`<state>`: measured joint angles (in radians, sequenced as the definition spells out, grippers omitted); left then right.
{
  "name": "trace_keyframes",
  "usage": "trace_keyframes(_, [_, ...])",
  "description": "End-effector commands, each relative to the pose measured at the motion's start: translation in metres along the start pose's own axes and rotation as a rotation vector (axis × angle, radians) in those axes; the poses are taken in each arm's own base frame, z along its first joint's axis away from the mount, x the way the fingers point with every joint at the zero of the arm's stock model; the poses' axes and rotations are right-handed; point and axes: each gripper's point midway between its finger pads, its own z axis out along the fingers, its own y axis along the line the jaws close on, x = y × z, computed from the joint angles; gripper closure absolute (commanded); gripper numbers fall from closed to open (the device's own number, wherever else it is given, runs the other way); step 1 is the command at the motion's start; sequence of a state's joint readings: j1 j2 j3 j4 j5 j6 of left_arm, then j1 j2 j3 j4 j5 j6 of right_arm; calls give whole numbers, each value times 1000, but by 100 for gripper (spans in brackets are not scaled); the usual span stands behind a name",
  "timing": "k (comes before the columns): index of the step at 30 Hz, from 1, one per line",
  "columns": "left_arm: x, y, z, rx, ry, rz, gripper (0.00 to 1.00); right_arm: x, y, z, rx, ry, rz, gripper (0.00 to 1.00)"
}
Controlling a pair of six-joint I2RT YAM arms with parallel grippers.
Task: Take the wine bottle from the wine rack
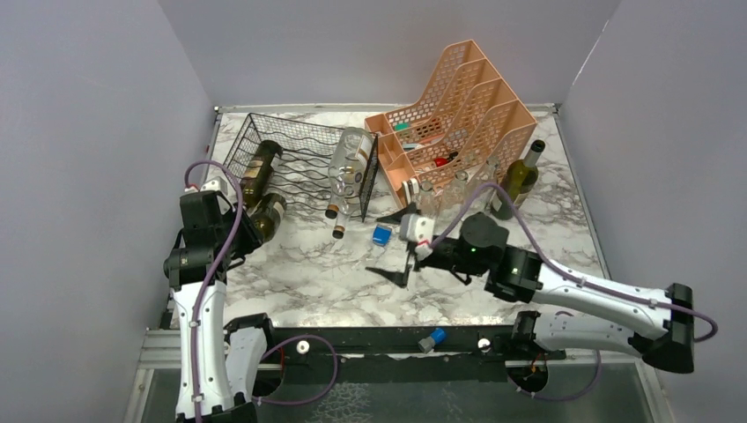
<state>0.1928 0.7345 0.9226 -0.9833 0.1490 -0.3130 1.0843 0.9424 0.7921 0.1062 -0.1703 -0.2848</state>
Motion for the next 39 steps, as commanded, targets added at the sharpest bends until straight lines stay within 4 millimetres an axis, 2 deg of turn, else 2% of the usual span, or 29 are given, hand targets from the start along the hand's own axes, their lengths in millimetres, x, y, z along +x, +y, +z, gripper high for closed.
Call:
trace_keyframes(1, [-32,-17,-20,56,-106,85,100,-25,16,39,-53,-48,-186,0])
trace_keyframes(3, [-36,-18,-23,51,-116,103,100,-26,12,60,-37,-68,-201,0])
trace_keyframes(6, [-39,-23,-27,68,-123,140,100,-18,11,92,-20,-96,-237,0])
trace_keyframes(8, [-41,-26,-30,75,-126,160,100,-3,18,120,-57,-82,-241,0])
trace_keyframes(13, [-40,-30,-31,80,-129,200,100,5,38,173,-151,-155,-244,0])
trace_keyframes(16, [-38,-34,-32,97,-127,225,100,8,34,204,-114,-197,-237,0])
trace_keyframes(18, [-36,-37,-33,107,-127,237,100,12,32,222,-96,-221,-250,0])
trace_keyframes(23, [-33,-41,-35,120,-133,259,100,35,50,261,-168,-253,-278,0])
trace_keyframes(27, [-35,-40,-38,105,-152,271,100,56,49,274,-172,-246,-268,0])
trace_keyframes(32, [-35,-43,-39,118,-152,275,100,78,60,273,-227,-254,-311,0])
trace_keyframes(37, [-36,-45,-41,127,-154,285,100,102,47,285,-143,-223,-326,0])
trace_keyframes(39, [-36,-45,-40,127,-152,286,100,105,43,288,-130,-225,-324,0])
